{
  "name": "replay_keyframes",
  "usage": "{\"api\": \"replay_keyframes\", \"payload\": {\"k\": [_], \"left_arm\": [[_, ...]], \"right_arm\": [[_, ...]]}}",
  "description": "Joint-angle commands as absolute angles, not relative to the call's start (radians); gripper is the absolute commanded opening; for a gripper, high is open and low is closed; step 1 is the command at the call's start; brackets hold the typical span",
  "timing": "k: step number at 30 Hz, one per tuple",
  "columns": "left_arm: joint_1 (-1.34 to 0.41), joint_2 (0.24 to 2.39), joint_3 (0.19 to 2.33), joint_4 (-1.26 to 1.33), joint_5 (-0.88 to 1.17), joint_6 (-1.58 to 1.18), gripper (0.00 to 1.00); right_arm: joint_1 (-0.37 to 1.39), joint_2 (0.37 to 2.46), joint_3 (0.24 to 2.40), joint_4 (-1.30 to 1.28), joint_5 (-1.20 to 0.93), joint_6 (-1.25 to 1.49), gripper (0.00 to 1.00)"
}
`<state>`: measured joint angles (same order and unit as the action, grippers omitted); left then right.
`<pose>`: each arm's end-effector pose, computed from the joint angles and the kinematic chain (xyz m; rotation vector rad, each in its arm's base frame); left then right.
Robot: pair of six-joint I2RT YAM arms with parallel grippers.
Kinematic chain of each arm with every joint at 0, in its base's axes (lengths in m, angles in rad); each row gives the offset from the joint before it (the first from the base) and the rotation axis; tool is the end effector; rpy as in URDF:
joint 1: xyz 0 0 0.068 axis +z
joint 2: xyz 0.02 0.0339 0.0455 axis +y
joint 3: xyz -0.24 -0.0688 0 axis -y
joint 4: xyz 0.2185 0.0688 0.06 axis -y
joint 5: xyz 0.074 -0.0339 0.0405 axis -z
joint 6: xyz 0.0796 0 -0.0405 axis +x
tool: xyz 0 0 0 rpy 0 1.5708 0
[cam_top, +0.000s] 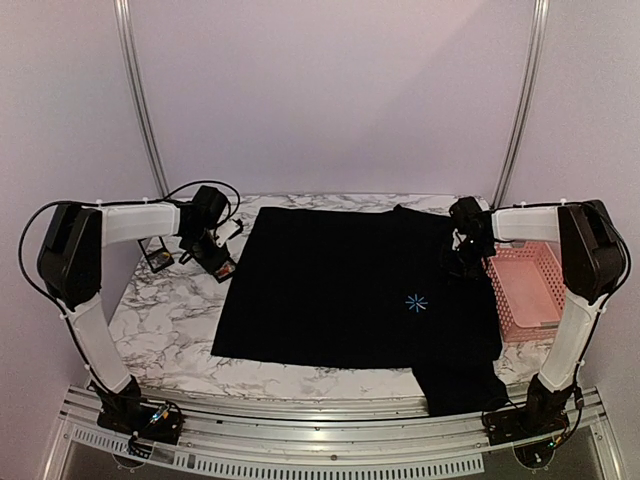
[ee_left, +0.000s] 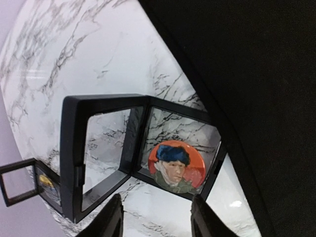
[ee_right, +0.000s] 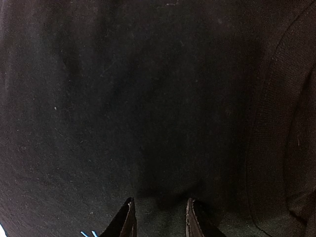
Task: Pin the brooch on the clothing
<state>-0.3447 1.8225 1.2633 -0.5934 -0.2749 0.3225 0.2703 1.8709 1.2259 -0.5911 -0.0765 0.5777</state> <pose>0.3442 -0.1006 0.1433 0.8087 2.5756 0.3669 0.3376 0.0999 0.1145 0.4185 2.8220 0.2978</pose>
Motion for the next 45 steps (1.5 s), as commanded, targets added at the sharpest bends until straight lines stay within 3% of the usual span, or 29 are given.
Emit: {"api": "replay_keyframes", "payload": {"k": [1, 4, 19, 39, 45], "left_arm": [[-0.314, 1.89, 1.302, -0.584, -0.204, 0.19, 0.55], [-0.298, 1.91, 1.315, -0.574, -0.149, 0.134, 0.66], [-0.228, 2.003, 1.356, -0.542, 0.013, 0.094, 0.69], [-0.227, 1.917, 1.287, -0.636, 0.053, 0.249, 0.5], [-0.241, 1.895, 1.278, -0.674, 0.061, 0.323, 0.58]], "right_arm": [[0.291, 1.869, 1.261, -0.64, -0.061, 0.565, 0.34], [0.316, 1.852, 1.27, -0.647, -0.062, 0.565, 0.34], [0.383, 1.831, 1.279, -0.673, -0.038, 0.568, 0.33], [0.391, 1.806, 1.282, -0.687, -0.027, 0.549, 0.32], [0.39, 1.79, 1.279, -0.695, -0.01, 0.537, 0.32]]}}
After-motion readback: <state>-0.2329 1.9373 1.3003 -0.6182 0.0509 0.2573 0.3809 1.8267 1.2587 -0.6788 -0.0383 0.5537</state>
